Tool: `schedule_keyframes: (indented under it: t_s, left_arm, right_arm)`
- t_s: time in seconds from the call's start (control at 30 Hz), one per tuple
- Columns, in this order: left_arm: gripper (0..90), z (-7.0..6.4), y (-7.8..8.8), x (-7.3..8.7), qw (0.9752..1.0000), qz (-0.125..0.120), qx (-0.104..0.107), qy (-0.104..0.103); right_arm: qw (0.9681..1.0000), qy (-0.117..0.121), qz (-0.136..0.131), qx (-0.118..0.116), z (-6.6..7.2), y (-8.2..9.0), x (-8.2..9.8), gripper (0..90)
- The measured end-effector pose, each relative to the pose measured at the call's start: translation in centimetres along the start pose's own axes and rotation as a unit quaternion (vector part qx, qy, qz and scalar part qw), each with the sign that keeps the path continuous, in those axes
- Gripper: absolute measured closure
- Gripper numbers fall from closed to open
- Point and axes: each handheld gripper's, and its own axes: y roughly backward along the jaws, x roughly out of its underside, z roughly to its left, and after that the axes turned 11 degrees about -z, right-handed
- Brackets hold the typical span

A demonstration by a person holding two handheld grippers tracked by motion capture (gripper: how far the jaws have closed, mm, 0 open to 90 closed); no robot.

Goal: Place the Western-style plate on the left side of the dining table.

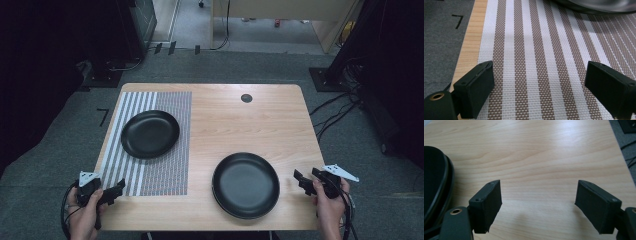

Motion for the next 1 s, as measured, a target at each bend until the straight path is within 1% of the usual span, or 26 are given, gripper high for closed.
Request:
schedule_keyframes:
  t_s: [0.03,0.13,0.27,0.3,0.47,0.57,0.67,0.77,0.8,0.83,0.93,0.97,1.0]
  left_arm:
    - [8.7,0.0,0.0,0.0,1.0,0.0,0.0,0.0]
    - [8.7,0.2,0.0,0.2,1.0,0.002,-0.001,-0.001]
    - [8.7,0.2,0.1,0.2,1.0,0.001,-0.002,-0.002]
    - [8.7,0.2,0.1,0.3,1.0,0.0,-0.002,-0.003]
    - [8.7,0.1,0.1,0.4,0.9999,-0.001,-0.006,-0.014]
    - [8.7,-0.2,0.1,0.6,0.9995,-0.001,-0.012,-0.03]
    - [8.0,-0.5,0.0,0.8,0.9986,-0.002,-0.017,-0.049]
    - [6.5,-0.7,-0.1,1.0,0.9978,-0.001,-0.019,-0.063]
    - [6.2,-0.7,-0.1,1.0,0.9979,-0.001,-0.02,-0.062]
    - [6.2,-0.7,-0.1,1.0,0.9979,-0.001,-0.019,-0.062]
    - [6.2,-0.7,-0.1,1.0,0.9979,-0.001,-0.018,-0.063]
    - [6.2,-0.7,-0.1,1.0,0.9978,0.0,-0.018,-0.063]
    - [6.1,-0.7,-0.1,1.0,0.9978,0.0,-0.018,-0.063]
  right_arm:
    - [1.0,-0.004,0.001,0.002,-0.2,0.1,0.1,20.9]
    - [0.9999,-0.006,0.005,0.012,-1.0,0.5,0.4,20.9]
    - [0.9997,0.002,0.012,0.019,-1.3,0.8,0.7,20.9]
    - [0.9997,0.006,0.01,0.02,-1.3,0.8,0.8,21.2]
    - [0.9997,0.009,0.011,0.022,-1.4,1.1,1.0,21.2]
    - [0.9994,0.022,0.015,0.024,-1.2,1.0,1.0,20.6]
    - [0.9991,0.029,0.018,0.025,-1.1,1.0,1.0,19.6]
    - [0.9985,0.041,0.021,0.03,-0.9,0.9,1.0,19.1]
    - [0.9977,0.051,0.025,0.037,-0.6,0.8,1.1,18.9]
    - [0.9977,0.051,0.025,0.037,-0.6,0.8,1.1,18.9]
    - [0.9962,0.069,0.029,0.044,-0.3,0.7,1.1,18.1]
    - [0.9957,0.073,0.033,0.048,-0.2,0.6,1.1,17.8]
    - [0.9945,0.083,0.036,0.053,0.0,0.5,1.2,17.5]
